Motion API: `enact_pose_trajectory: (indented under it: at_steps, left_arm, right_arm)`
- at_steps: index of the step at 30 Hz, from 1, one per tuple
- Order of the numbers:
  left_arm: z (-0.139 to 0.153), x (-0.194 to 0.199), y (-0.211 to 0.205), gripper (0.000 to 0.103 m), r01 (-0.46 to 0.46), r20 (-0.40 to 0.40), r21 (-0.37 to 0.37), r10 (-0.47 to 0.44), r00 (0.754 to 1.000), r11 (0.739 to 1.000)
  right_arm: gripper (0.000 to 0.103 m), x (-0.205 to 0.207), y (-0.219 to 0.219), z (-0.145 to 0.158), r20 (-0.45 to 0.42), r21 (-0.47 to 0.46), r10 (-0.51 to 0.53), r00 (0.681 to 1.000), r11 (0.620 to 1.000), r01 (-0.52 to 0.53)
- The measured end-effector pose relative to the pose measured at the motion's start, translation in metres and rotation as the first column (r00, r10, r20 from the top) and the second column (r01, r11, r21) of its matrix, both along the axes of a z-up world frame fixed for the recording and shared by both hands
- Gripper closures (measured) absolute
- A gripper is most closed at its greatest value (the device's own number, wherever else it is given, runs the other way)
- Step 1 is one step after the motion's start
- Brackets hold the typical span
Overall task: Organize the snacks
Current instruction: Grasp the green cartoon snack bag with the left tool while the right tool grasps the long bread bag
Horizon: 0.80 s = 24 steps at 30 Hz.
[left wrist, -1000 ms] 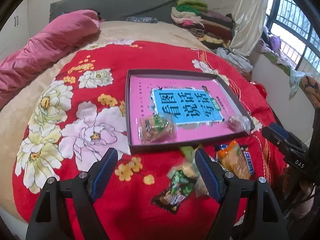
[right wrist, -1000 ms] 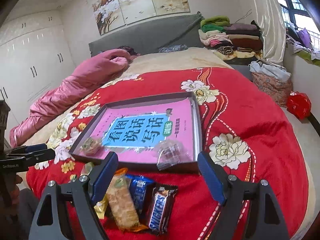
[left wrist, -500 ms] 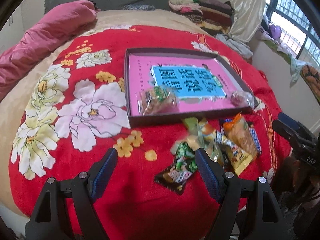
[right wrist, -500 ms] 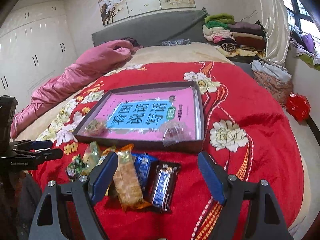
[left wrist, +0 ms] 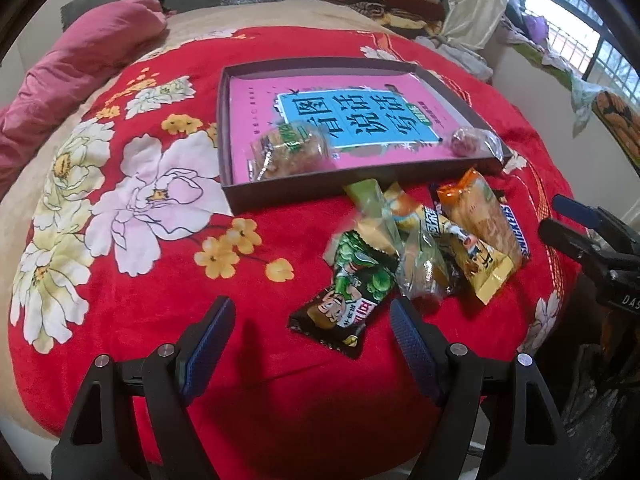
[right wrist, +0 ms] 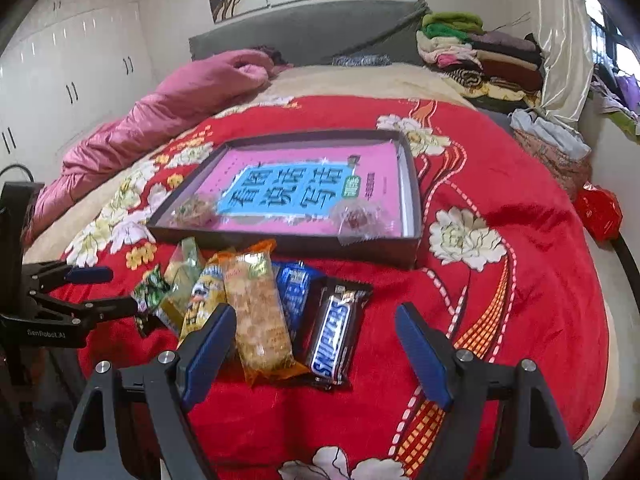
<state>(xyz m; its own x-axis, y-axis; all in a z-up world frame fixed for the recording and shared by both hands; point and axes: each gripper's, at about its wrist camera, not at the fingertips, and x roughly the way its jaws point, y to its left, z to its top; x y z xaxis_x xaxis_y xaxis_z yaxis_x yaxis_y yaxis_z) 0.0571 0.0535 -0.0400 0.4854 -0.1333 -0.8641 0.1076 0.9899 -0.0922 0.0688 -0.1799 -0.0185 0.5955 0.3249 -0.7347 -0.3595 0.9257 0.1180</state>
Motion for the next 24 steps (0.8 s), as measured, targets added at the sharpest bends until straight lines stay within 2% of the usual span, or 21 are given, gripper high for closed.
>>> enact_pose_trajectory:
  at_steps: [14,19,24]
  left_arm:
    - [-0.016,0.005,-0.013,0.022,0.033,-0.018,0.034,-0.033,0.999,0.999]
    - [-0.024,0.01,-0.015,0.022,0.03,-0.035,0.047,-0.029,0.999,0.998]
    - [-0.027,0.015,-0.013,0.022,0.012,-0.033,0.037,-0.01,0.999,0.999]
  right_arm:
    - [0.023,0.0,0.023,-0.016,-0.029,-0.078,0.059,0.998,0.995,-0.061]
    - [0.032,0.004,0.03,-0.028,-0.056,-0.091,0.078,0.995,0.992,-0.083]
    - [0.041,0.006,0.042,-0.03,-0.026,-0.116,0.099,0.995,0.988,-0.101]
